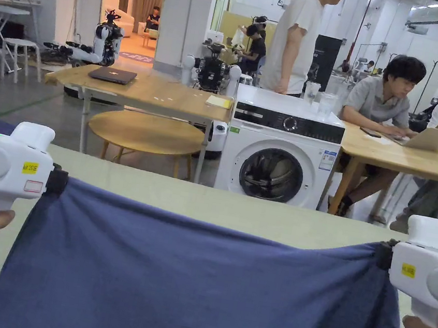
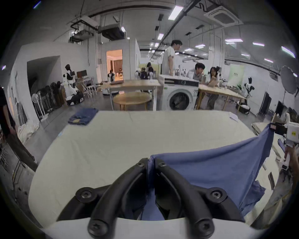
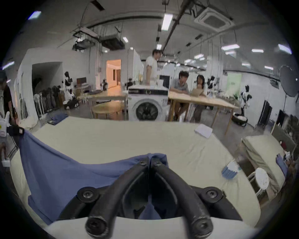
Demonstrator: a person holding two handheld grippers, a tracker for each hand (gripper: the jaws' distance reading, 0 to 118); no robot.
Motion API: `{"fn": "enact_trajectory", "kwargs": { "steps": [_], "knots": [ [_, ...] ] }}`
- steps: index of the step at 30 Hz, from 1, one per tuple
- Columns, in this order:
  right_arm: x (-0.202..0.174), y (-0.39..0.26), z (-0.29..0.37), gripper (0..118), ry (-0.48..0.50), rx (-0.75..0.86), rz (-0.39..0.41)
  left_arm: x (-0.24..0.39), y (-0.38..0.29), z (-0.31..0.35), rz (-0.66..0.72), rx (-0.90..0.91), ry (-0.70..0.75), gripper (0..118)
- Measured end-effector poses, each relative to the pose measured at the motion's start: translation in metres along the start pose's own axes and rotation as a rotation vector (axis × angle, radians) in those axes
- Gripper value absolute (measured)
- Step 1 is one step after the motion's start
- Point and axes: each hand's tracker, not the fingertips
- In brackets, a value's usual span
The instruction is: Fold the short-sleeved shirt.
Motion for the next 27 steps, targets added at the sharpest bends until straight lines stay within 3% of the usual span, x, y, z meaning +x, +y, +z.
{"fn": "enact_trajectory", "kwargs": {
  "steps": [12,27],
  "knots": [
    [0.007,0.121,0.067,0,-0.063,0.248,0.015,0.008,0.113,0.072,-0.026,0.18,0.039,2],
    [0.002,0.251,0.052,0,-0.154,0.391,0.045,0.014,0.244,0.088,-0.041,0.348,0.107,2]
  ]
}}
